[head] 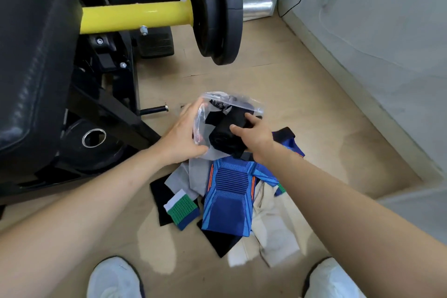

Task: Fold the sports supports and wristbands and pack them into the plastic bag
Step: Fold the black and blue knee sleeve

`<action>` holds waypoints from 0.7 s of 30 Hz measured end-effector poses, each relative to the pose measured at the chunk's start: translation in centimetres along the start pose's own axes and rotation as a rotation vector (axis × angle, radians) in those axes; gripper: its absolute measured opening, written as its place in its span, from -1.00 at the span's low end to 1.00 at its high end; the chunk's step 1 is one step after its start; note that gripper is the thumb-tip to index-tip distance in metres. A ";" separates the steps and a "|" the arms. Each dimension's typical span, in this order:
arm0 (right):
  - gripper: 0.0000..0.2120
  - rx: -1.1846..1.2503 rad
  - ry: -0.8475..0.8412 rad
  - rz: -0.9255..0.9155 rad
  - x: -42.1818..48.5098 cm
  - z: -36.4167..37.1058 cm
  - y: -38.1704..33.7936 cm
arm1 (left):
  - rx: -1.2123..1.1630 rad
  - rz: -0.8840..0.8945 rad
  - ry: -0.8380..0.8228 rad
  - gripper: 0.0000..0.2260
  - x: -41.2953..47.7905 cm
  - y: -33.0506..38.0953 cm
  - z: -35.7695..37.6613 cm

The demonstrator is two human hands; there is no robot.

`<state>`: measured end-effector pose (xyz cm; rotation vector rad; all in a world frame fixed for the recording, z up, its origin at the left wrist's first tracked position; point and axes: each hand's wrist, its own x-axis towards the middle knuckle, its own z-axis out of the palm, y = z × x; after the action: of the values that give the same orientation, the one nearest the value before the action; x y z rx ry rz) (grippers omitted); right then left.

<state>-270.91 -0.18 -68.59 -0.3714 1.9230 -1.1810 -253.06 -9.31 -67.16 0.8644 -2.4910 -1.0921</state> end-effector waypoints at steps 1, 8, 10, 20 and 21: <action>-0.29 0.030 0.004 0.047 -0.5 -0.2 0.5 | 0.046 -0.008 -0.045 0.07 -0.3 0.3 0.3; -0.49 0.336 -0.092 0.112 -2.4 -3.4 -0.3 | 0.023 0.010 -0.117 0.38 -1.0 0.8 2.6; -0.38 0.321 -0.076 0.032 -2.5 -2.4 -0.4 | -0.054 -0.007 -0.086 0.34 -1.1 1.2 2.5; -0.22 -0.445 0.083 -0.134 -1.9 -2.5 2.4 | -0.015 -0.090 0.231 -0.24 -1.5 2.0 2.3; -0.22 -0.504 0.079 -0.136 -2.2 -3.2 2.5 | 0.022 -0.096 0.263 -0.33 -1.4 1.9 2.5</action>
<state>-271.62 4.39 -68.95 -0.7400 2.2866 -0.7866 -253.99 -6.00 -67.48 1.0688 -2.2690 -0.9139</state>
